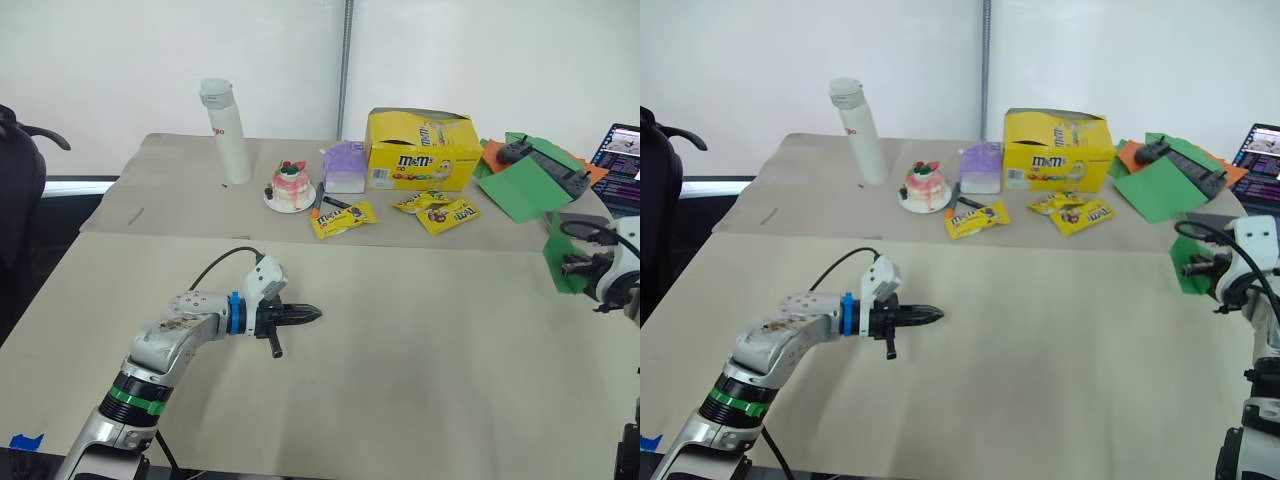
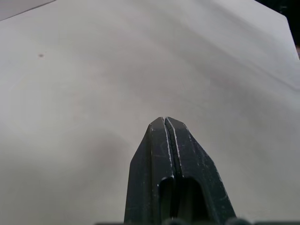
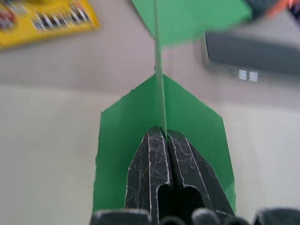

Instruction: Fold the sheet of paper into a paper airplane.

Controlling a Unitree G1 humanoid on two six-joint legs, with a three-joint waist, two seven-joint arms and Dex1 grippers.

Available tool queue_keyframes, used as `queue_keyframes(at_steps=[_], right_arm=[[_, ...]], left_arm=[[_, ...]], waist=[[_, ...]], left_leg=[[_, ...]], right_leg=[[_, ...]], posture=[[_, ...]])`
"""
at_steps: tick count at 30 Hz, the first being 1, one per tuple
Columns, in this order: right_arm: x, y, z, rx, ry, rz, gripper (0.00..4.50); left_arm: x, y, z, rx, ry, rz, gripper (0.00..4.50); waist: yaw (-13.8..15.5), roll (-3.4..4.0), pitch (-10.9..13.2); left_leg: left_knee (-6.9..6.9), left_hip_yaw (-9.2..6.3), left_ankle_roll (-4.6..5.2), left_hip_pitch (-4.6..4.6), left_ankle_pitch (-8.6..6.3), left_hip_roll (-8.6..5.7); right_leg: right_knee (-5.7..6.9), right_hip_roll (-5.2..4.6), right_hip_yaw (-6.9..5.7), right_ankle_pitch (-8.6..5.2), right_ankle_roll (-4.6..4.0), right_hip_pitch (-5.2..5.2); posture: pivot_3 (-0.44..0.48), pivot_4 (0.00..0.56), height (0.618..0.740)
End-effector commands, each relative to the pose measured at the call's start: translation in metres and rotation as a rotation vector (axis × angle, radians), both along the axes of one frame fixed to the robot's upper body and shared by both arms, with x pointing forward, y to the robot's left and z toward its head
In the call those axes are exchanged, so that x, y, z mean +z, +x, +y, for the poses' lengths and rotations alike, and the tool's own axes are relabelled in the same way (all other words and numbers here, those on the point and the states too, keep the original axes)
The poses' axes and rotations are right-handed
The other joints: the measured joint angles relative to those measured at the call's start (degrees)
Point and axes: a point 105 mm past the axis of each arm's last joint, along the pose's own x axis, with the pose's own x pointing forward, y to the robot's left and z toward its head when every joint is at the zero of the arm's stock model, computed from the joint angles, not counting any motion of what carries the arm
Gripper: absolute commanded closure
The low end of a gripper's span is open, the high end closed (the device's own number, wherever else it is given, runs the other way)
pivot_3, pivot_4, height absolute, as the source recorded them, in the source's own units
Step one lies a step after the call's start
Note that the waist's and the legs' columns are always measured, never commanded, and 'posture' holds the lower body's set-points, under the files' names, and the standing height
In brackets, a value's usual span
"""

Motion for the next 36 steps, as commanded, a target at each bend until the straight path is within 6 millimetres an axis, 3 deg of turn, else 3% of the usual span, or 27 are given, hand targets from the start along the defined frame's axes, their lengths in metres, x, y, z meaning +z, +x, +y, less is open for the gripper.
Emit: queue_keyframes(at_steps=[1,11,14,18,20,23,24,26,28,31,33,36], right_arm=[[0.003,0.008,-0.005,0.013,-0.043,-0.005,4.47],[-0.015,0.014,-0.012,-0.016,-0.009,0.051,4.47],[-0.014,0.014,-0.011,-0.01,0.017,0.031,3.62],[0.02,0.015,-0.017,-0.008,-0.001,-0.065,2.23],[0.045,0.014,-0.016,0.026,-0.026,-0.118,1.5],[0.104,0.016,0.013,0.197,-0.185,-0.258,0.5],[0.112,0.016,0.023,0.242,-0.216,-0.276,0.11],[0.116,0.016,0.056,0.351,-0.205,-0.309,0.05],[0.107,0.013,0.093,0.467,-0.193,-0.315,0.05],[0.093,0.005,0.131,0.557,-0.145,-0.323,0.05],[0.073,-0.005,0.168,0.633,-0.072,-0.318,0.05],[0.05,-0.017,0.201,0.669,0.006,-0.313,0.05]], left_arm=[[0.011,0.001,-0.003,-0.019,-0.012,-0.05,4.5],[0.01,0.001,-0.005,-0.019,-0.016,-0.062,4.5],[0.01,0.003,-0.006,-0.008,-0.02,-0.069,4.5],[0.018,0.007,-0.005,0.018,-0.072,-0.078,4.5],[0.023,0.012,-0.003,0.045,-0.096,-0.087,4.5],[0.029,0.027,0.002,0.131,-0.126,-0.121,4.5],[0.029,0.03,0.003,0.147,-0.134,-0.117,4.5],[0.031,0.031,0.002,0.144,-0.138,-0.138,4.5],[0.032,0.032,0.002,0.157,-0.136,-0.155,4.5],[0.033,0.033,0.005,0.176,-0.132,-0.173,4.5],[0.032,0.032,0.01,0.206,-0.13,-0.187,4.5],[0.029,0.03,0.016,0.257,-0.122,-0.217,4.5]], waist=[[-0.3,0.12,0.1],[-0.3,0.33,0.1],[-0.3,0.35,0.1],[-0.2,0.39,0.1],[-0.1,0.47,0.1],[0.2,0.61,0.2],[0.2,0.62,0.2],[0.0,0.54,0.1],[0.0,0.33,0.1],[0.4,0.2,0.0],[0.7,0.24,0.0],[0.9,0.26,0.0]], left_leg=[[0.0,0.01,0.0,0.01,0.0,-0.02],[0.0,0.11,-0.01,0.04,0.0,-0.07],[0.01,0.12,-0.01,0.08,0.0,-0.07],[0.0,0.15,-0.01,0.09,0.0,-0.07],[0.01,0.17,-0.01,0.09,0.0,-0.07],[0.01,0.19,-0.01,0.07,0.0,-0.09],[0.01,0.19,-0.01,0.08,0.0,-0.08],[0.01,0.19,-0.01,0.12,0.0,-0.04],[-0.02,0.16,-0.02,0.17,0.0,0.05],[-0.02,0.06,-0.03,0.11,0.0,0.15],[-0.02,0.12,-0.03,0.07,0.01,0.08],[-0.01,0.1,-0.03,-0.04,0.01,0.06]], right_leg=[[0.0,-0.02,0.03,0.0,0.01,0.0],[-0.03,-0.04,0.17,0.03,0.08,0.03],[-0.04,-0.03,0.19,0.04,0.08,0.07],[-0.03,-0.03,0.26,0.04,0.09,0.07],[-0.03,-0.04,0.28,0.04,0.1,0.07],[-0.02,-0.04,0.33,0.05,0.14,0.04],[-0.01,-0.04,0.34,0.05,0.15,0.04],[0.01,0.05,0.34,0.05,0.16,0.03],[0.01,0.2,0.35,0.05,0.15,0.07],[0.01,0.26,0.34,0.05,0.14,0.06],[0.05,0.11,0.43,0.05,0.14,0.02],[0.06,0.01,0.42,0.05,0.15,-0.06]], posture=[[0.0,0.15,0.74],[0.0,0.15,0.74],[0.0,0.15,0.74],[0.0,0.15,0.74],[0.0,0.15,0.74],[0.0,0.15,0.74],[0.0,0.15,0.74],[0.0,0.15,0.74],[0.0,0.15,0.74],[0.0,0.15,0.74],[0.0,0.15,0.74],[0.0,0.15,0.74]])
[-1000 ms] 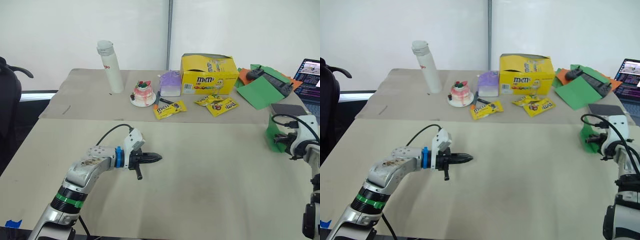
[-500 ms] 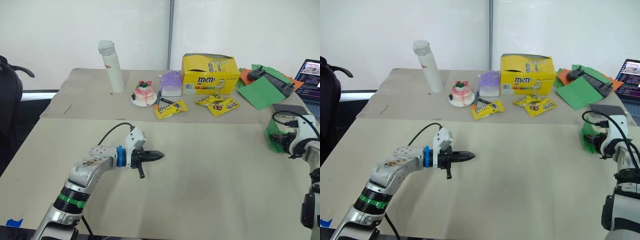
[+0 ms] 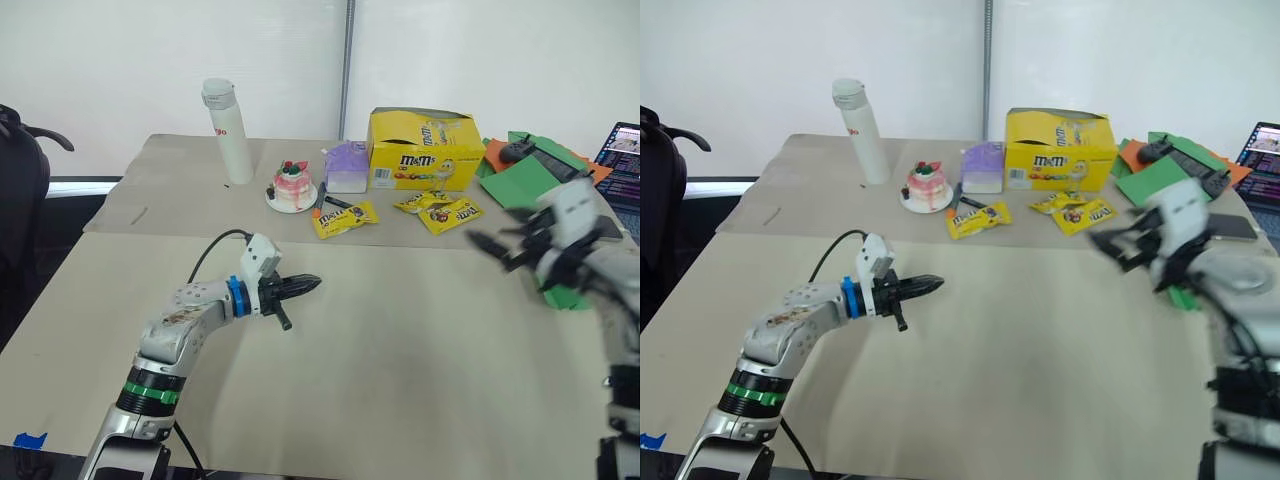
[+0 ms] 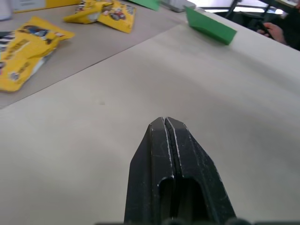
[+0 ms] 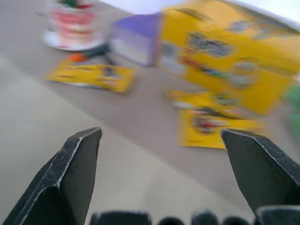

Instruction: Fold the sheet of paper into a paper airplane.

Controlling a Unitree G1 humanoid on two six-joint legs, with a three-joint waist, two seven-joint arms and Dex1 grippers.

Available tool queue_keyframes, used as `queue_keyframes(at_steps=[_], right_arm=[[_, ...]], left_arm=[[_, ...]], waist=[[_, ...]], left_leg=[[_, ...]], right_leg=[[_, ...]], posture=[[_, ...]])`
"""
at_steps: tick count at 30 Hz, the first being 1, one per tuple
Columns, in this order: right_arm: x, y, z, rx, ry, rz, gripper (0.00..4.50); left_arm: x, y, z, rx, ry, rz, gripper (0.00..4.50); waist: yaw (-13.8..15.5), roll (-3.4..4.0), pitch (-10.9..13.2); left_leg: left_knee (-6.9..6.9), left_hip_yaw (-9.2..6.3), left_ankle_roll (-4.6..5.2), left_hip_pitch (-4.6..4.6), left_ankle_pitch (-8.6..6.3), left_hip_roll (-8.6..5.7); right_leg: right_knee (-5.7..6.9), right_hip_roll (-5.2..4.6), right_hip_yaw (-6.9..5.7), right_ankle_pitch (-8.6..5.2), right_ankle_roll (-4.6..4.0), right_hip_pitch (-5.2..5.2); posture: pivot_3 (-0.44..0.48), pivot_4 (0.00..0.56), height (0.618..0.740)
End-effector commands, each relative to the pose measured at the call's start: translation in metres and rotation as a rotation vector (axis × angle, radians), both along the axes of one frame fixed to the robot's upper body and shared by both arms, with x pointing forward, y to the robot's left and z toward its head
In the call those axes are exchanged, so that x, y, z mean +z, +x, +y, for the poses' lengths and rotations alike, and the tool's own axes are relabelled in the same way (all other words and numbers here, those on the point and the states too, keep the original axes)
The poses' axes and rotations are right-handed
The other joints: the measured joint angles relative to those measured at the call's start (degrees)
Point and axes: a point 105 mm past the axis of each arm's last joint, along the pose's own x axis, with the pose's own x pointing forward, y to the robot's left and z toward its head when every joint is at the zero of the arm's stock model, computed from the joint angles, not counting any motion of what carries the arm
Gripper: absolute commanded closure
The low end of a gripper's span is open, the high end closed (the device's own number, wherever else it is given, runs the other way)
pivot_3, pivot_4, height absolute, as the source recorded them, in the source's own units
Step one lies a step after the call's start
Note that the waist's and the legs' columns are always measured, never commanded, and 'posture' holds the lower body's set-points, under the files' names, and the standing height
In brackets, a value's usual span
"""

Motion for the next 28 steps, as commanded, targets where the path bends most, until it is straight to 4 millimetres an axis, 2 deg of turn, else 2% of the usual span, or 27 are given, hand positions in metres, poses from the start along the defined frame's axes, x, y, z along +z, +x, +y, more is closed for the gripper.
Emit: queue_keyframes(at_steps=[1,3,6,13,15,17,18,19,21,28], right_arm=[[-0.001,-0.012,0.028,0.037,0.003,-0.048,0.05],[-0.018,-0.017,0.037,0.042,-0.01,-0.034,0.05],[-0.038,-0.019,0.042,0.021,-0.004,0.002,0.05],[-0.064,-0.019,0.049,0.006,-0.01,0.052,0.05],[-0.067,-0.019,0.052,0.011,-0.019,0.055,0.05],[-0.066,-0.019,0.056,0.03,-0.024,0.041,0.05],[-0.065,-0.02,0.058,0.043,-0.019,0.038,0.05],[-0.065,-0.02,0.058,0.045,-0.021,0.037,0.05],[-0.067,-0.019,0.058,0.044,-0.02,0.039,0.05],[-0.066,-0.018,0.059,0.046,-0.006,0.032,0.05]], left_arm=[[0.006,-0.002,0.008,0.065,0.028,-0.084,4.5],[-0.003,-0.005,0.013,0.099,0.054,-0.088,4.5],[-0.011,-0.009,0.019,0.148,0.06,-0.069,4.5],[-0.022,-0.013,0.028,0.213,0.062,-0.047,4.5],[-0.023,-0.014,0.029,0.224,0.062,-0.046,4.5],[-0.023,-0.014,0.032,0.24,0.06,-0.046,4.5],[-0.024,-0.014,0.033,0.25,0.058,-0.046,4.5],[-0.025,-0.014,0.034,0.261,0.062,-0.047,4.5],[-0.028,-0.014,0.036,0.274,0.068,-0.049,4.5],[-0.036,-0.015,0.04,0.305,0.055,-0.029,4.5]], waist=[[0.2,0.01,0.0],[0.3,-0.02,0.0],[0.2,-0.06,0.0],[-0.2,-0.07,0.0],[0.1,-0.16,0.0],[0.9,-0.72,-0.1],[0.6,-0.6,-0.1],[0.1,-0.65,-0.2],[-0.4,-0.78,-0.3],[-0.2,-0.83,-0.3]], left_leg=[[0.01,0.01,0.0,-0.02,0.0,-0.04],[0.03,0.01,-0.01,0.01,0.0,-0.09],[0.04,0.03,-0.01,0.04,0.0,-0.09],[0.04,0.04,-0.01,0.06,0.01,-0.05],[0.05,0.08,-0.01,0.1,0.01,-0.02],[-0.07,2.37,-0.22,0.59,-0.11,0.92],[-0.25,3.28,-0.29,0.67,-0.23,0.99],[-0.38,3.1,-0.24,0.37,-0.23,0.87],[-0.36,2.88,-0.26,0.84,-0.22,0.8],[-0.35,2.8,-0.23,0.79,-0.23,0.79]], right_leg=[[0.01,-0.06,0.0,0.0,0.01,0.0],[-0.03,-0.12,0.0,0.03,0.06,0.03],[-0.03,-0.12,0.0,0.04,0.07,0.04],[0.01,-0.03,0.01,0.04,0.06,-0.01],[0.01,-0.03,0.02,0.04,0.06,-0.05],[0.67,-0.1,0.92,0.16,-0.16,-1.52],[0.79,-0.14,1.17,0.27,-0.27,-1.5],[0.53,-0.04,1.13,0.32,-0.21,-1.19],[0.58,0.09,0.95,0.34,-0.17,-1.08],[0.56,0.03,0.85,0.33,-0.16,-1.08]], posture=[[0.0,0.15,0.74],[0.0,0.15,0.74],[0.0,0.15,0.74],[0.0,0.15,0.74],[0.0,0.15,0.737],[0.0,0.15,0.736],[0.0,0.15,0.736],[0.0,0.15,0.736],[0.0,0.15,0.736],[0.0,0.15,0.736]])
